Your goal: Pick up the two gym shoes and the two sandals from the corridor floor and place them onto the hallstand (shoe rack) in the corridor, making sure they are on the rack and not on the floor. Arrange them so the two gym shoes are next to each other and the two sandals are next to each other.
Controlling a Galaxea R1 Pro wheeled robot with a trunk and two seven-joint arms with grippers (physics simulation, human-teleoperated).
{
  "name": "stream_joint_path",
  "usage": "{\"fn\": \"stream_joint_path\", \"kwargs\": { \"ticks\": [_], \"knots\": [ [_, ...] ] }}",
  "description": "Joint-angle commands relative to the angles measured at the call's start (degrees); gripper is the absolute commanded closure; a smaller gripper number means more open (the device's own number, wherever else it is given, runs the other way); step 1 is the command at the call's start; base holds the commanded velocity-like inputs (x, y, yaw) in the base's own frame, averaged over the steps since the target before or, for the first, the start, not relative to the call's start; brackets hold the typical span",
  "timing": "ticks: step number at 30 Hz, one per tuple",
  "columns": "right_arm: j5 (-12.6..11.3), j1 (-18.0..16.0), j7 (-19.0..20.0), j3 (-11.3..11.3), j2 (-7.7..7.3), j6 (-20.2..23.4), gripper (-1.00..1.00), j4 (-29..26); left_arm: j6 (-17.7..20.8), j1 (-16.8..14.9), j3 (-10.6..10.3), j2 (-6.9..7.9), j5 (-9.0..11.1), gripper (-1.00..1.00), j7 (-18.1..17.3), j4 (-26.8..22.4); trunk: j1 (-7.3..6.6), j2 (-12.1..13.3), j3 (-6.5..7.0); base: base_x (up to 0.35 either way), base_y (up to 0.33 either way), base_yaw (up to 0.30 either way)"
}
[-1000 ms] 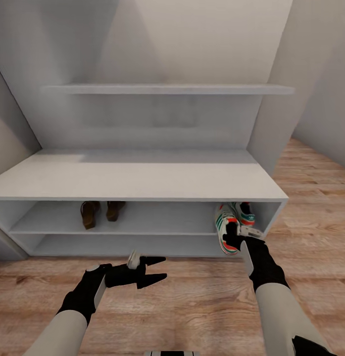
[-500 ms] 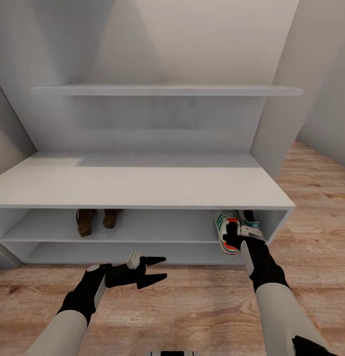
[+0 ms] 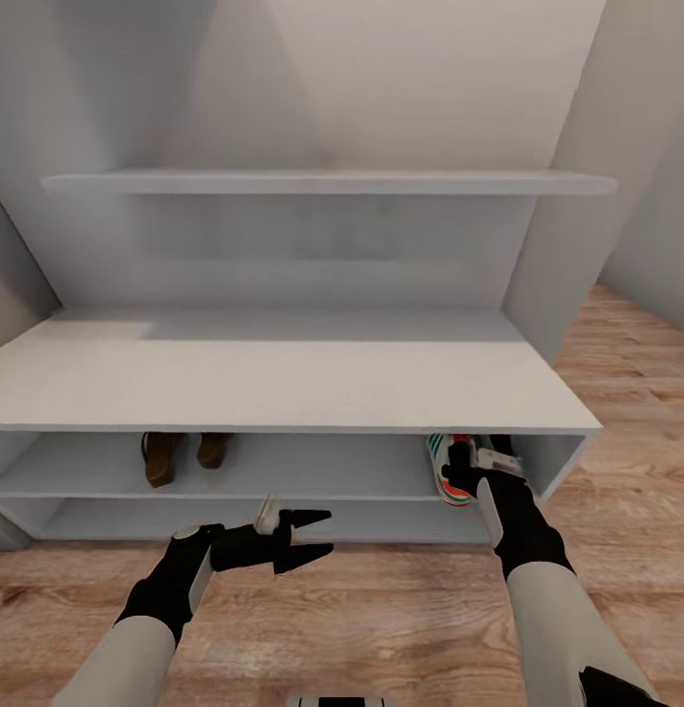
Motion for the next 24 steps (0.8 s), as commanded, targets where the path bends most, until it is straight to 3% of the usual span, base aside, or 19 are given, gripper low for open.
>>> {"fn": "stream_joint_path", "kwargs": {
  "ticks": [1,24],
  "knots": [
    [0.38,-0.02,0.10,-0.18,0.06,0.30,1.00,-0.09,0.60,-0.03,0.31,-0.08,-0.40,-1.00,-0.35,-0.05,0.02,-0.02,-0.05,0.248,0.000,0.000],
    [0.37,-0.04,0.10,-0.17,0.06,0.30,1.00,-0.09,0.60,-0.03,0.31,-0.08,-0.40,-1.00,-0.35,-0.04,0.02,-0.02,-0.05,0.061,0.000,0.000]
  ]
}}
